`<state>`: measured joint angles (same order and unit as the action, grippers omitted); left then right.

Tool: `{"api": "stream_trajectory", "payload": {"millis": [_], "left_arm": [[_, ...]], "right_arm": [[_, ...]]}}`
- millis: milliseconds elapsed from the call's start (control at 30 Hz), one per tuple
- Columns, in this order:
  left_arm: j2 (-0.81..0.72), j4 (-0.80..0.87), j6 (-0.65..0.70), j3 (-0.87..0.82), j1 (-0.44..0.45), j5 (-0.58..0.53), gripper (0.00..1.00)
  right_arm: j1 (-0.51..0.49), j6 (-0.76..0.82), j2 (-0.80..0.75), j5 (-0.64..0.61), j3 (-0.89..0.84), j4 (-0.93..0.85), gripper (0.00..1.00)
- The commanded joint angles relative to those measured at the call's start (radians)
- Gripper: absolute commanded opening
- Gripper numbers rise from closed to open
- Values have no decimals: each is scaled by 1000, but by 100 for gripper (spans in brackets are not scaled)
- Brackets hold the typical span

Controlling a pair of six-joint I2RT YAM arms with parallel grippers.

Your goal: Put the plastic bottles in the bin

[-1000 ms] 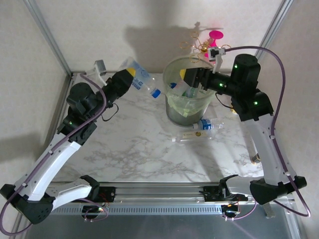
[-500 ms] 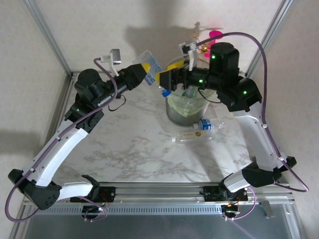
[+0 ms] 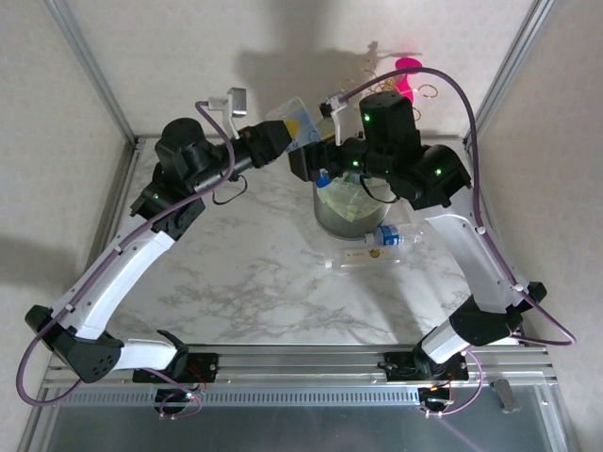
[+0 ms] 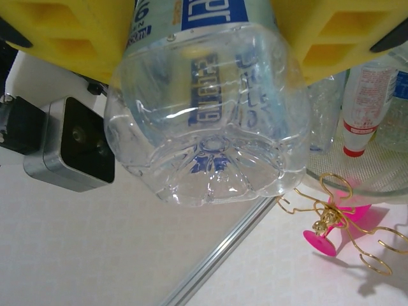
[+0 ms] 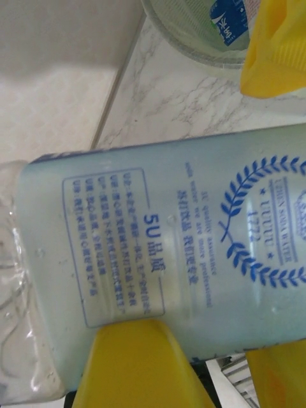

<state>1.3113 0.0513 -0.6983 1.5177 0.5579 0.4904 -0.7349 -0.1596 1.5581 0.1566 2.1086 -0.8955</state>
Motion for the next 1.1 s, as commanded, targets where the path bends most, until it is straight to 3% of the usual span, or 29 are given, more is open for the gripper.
{"api": "stream_trajectory", "payload": {"millis": [0, 200, 300, 367, 467, 533, 600, 800, 933, 1067], "left_arm": [[7, -18, 23, 40, 19, 46, 36], [5, -33, 31, 17, 35, 33, 39], [0, -37, 34, 12, 34, 25, 47], [-4, -39, 36, 12, 34, 12, 53], [-14, -45, 45, 13, 34, -22, 78], [-28, -40, 62, 18, 34, -74, 87], [-50, -33, 83, 13, 32, -152, 90], [-140, 3, 165, -62, 25, -359, 92], [-163, 19, 167, -120, 21, -366, 92], [-174, 9, 149, -167, 20, -368, 92]], "right_arm": [[-7, 17, -1, -33, 24, 3, 79], [-9, 20, -18, -9, 5, 35, 55], [-9, 14, -45, -19, -37, 71, 44], [-9, 7, -60, -30, -59, 89, 43], [-4, -7, -74, -61, -90, 106, 43], [12, -23, -81, -98, -107, 114, 43], [36, -50, -90, -143, -125, 120, 42], [235, -206, -94, -302, -158, 65, 38], [354, -263, -77, -354, -218, 66, 38], [403, -323, -15, -385, -234, 87, 38]]}}
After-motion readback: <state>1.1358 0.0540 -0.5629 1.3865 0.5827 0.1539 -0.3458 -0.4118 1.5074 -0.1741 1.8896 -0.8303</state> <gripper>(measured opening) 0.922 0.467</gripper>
